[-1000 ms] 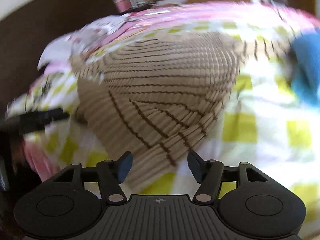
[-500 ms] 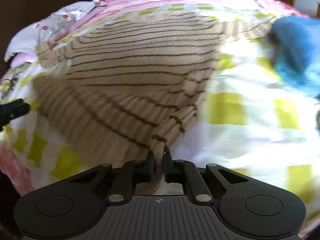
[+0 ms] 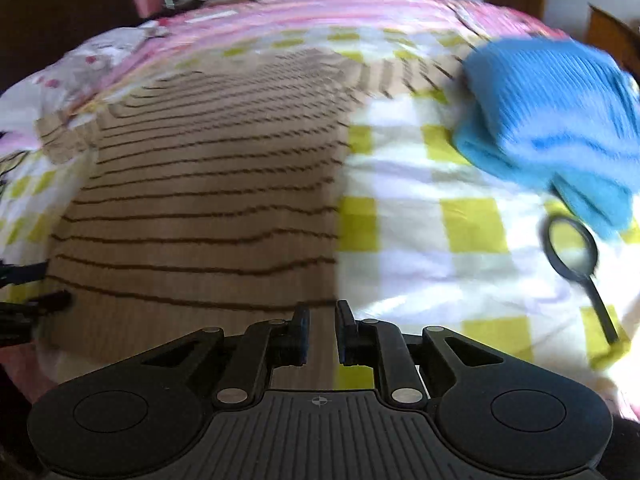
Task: Fold small clothes
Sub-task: 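Pull the hem with both grippers to spread the sweater flat, then release the hem and move the right gripper to the sleeve by the blue sweater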
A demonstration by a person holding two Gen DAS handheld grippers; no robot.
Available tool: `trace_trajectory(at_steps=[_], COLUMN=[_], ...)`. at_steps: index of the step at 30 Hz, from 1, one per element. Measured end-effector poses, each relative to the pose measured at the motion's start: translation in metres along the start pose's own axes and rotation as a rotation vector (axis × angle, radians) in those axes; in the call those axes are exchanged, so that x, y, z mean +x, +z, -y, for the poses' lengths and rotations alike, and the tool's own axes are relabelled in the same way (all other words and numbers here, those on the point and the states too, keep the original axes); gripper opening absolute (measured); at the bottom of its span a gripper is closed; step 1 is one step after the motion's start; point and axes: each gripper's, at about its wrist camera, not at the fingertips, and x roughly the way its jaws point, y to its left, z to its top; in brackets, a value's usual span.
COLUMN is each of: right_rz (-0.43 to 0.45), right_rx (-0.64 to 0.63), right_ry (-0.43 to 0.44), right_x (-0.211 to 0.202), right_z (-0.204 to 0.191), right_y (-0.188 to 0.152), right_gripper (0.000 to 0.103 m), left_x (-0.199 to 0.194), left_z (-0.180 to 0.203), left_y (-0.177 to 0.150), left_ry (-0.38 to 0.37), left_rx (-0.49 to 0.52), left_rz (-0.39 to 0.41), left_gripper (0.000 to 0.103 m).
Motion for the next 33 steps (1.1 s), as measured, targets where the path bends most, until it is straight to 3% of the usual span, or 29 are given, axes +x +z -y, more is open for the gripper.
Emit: trace_trajectory(at_steps=[3, 7, 13, 17, 25, 33], right_rz=[0.034, -0.007, 0.021, 0.026, 0.024, 0.072], right_rx=[-0.055, -0.023, 0.035, 0.061, 0.124, 0.134], right_ry=[0.046, 0.110, 0.170, 0.181, 0.202, 0.218], right_x=[0.004, 0.026, 0.041, 0.047, 0.052, 0.056], right_z=[-0.018, -0.026, -0.025, -0.019, 0.003, 0.011], right_y=[0.002, 0.004, 0.009, 0.012, 0.014, 0.036], right_gripper=[0.016, 0.016, 0.017, 0.018, 0.018, 0.019], left_x=[-0.001, -0.012, -0.025, -0.011, 0.033, 0.033], left_z=[0.001, -0.001, 0.003, 0.014, 0.033, 0.042], left_y=[-0.003, -0.002, 0.017, 0.035, 0.037, 0.051], left_ry=[0.019, 0.011, 0.005, -0.003, -0.026, -0.036], left_rx=[-0.002, -0.021, -0.041, -0.056, -0.063, -0.059], left_rz=[-0.024, -0.015, 0.063, 0.086, -0.041, -0.020], left_gripper=[0.067, 0.066, 0.067, 0.067, 0.067, 0.067])
